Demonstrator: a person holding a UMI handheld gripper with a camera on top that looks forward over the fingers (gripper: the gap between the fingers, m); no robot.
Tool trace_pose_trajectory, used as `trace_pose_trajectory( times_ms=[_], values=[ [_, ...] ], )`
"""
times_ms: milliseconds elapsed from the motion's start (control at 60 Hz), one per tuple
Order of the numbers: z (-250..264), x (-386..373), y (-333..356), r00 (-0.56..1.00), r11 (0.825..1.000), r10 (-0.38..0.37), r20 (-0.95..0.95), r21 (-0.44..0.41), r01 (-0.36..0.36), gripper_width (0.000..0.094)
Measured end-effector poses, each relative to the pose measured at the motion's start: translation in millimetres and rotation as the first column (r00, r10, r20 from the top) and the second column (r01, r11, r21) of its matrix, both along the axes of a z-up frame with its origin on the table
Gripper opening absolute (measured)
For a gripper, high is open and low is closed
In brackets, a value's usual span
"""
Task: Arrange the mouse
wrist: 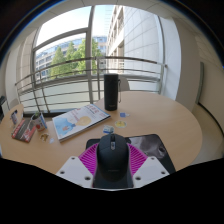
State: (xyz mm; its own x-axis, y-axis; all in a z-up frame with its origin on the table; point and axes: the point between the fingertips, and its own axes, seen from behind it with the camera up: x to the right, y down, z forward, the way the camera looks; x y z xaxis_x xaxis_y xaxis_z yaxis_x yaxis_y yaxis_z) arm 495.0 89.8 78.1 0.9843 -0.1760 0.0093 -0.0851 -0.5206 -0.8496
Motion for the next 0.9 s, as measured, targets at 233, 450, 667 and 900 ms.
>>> trace_pose_trajectory(
  times_ms=[233, 450, 667, 900],
  values=[
    [-77.8, 44.6, -2.6, 1.0, 0.992, 0.001, -0.013, -0.124, -0.002, 0.0463],
    [-70.1, 48.7, -19.3, 1.0, 0.989, -0.012, 0.011, -0.146, 0.013, 0.0856],
    [1.7, 32.4, -71.4, 0.996, 0.994, -0.036, 0.079, -0.102, 0.044, 0.0844],
    [88.3, -12.4, -169.4, 0.99, 0.997, -0.059, 0.126, -0.035, 0.064, 0.0843]
  ],
)
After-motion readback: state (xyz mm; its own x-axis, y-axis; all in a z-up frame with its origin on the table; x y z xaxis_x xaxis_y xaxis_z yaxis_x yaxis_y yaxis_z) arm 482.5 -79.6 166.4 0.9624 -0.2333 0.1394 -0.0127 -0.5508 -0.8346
